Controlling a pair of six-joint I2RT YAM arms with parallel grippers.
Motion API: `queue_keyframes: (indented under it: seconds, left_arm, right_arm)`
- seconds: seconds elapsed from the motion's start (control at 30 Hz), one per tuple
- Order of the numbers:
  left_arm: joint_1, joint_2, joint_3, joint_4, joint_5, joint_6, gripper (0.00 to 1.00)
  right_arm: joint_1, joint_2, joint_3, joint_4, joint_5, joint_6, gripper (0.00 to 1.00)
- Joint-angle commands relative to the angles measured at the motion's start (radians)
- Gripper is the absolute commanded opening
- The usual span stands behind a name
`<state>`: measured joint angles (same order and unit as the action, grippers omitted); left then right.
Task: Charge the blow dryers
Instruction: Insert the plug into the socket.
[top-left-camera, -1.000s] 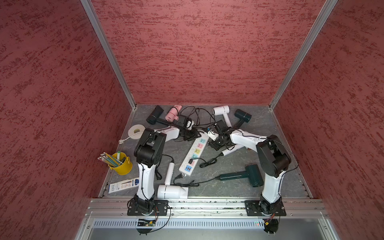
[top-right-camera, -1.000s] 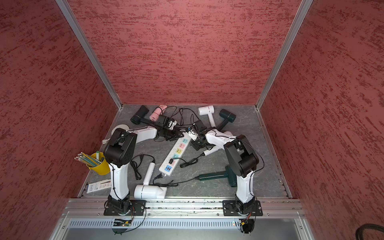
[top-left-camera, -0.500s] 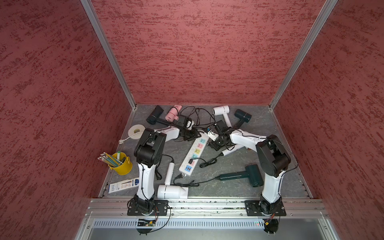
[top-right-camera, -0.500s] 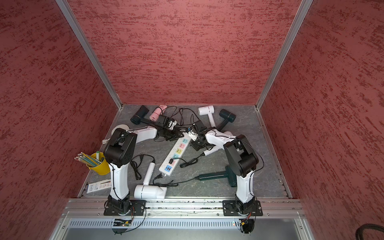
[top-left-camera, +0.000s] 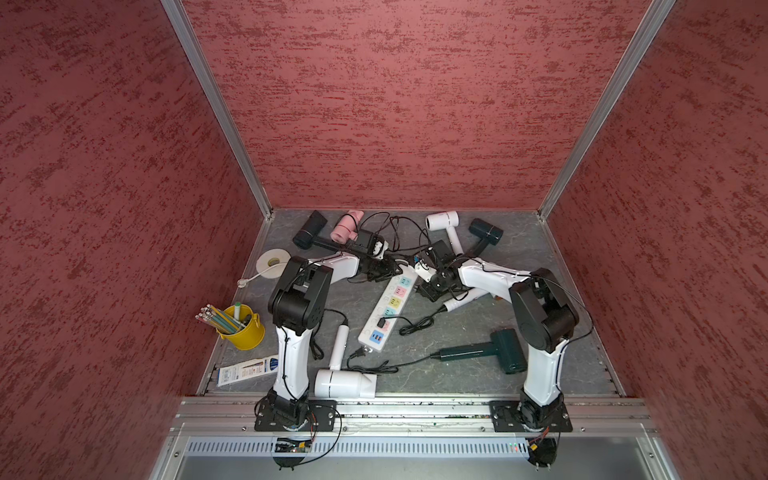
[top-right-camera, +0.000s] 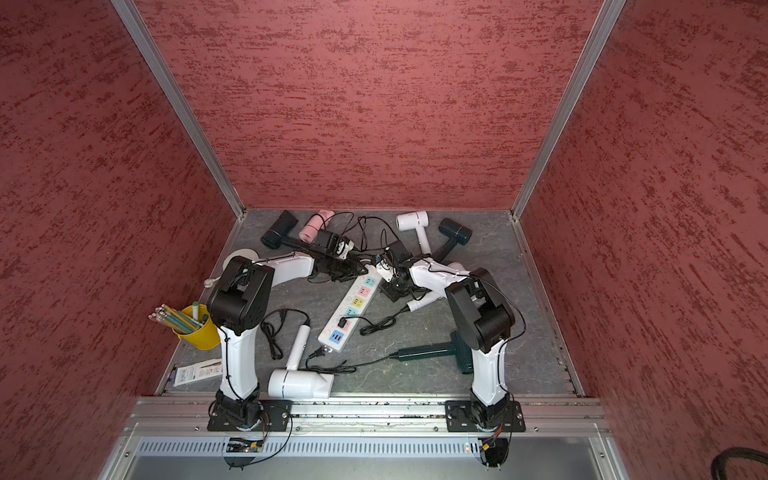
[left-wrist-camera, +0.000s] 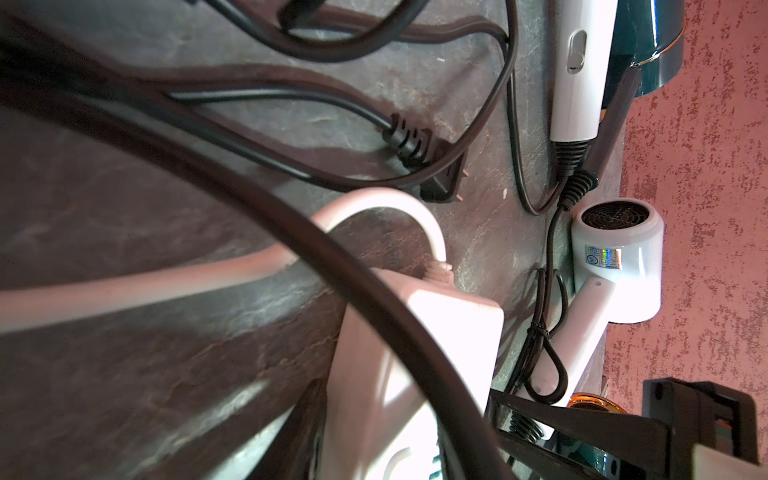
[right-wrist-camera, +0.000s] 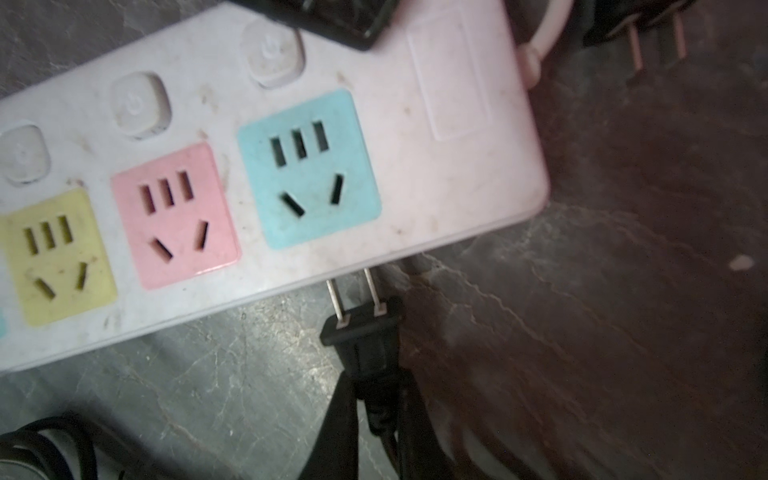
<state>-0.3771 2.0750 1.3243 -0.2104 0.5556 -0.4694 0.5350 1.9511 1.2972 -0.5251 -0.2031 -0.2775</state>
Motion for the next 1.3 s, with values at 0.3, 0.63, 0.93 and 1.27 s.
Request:
queue_keyframes:
  seconds: [0.3,0.63,0.93,1.27]
  left_arm:
    - [-0.031,0.023,0.035,0.009,0.062,0.018,0.43]
    - [-0.039,0.023,0.039,0.008,0.068,0.018,0.43]
    - [-0.057,0.033,0.044,0.008,0.07,0.017,0.43]
    - [-0.077,0.037,0.05,0.006,0.075,0.018,0.43]
  right_arm:
    - [0.017,0.03,0.066,0.024,-0.05,-0.021,0.0]
    - [0.017,0.064,0.116,0.005,-0.028,-0.002,0.0]
    - [0.022,0.071,0.151,0.023,-0.021,0.027,0.0]
    - [0.03,0.09,0.189,0.04,-0.011,0.035,0.0]
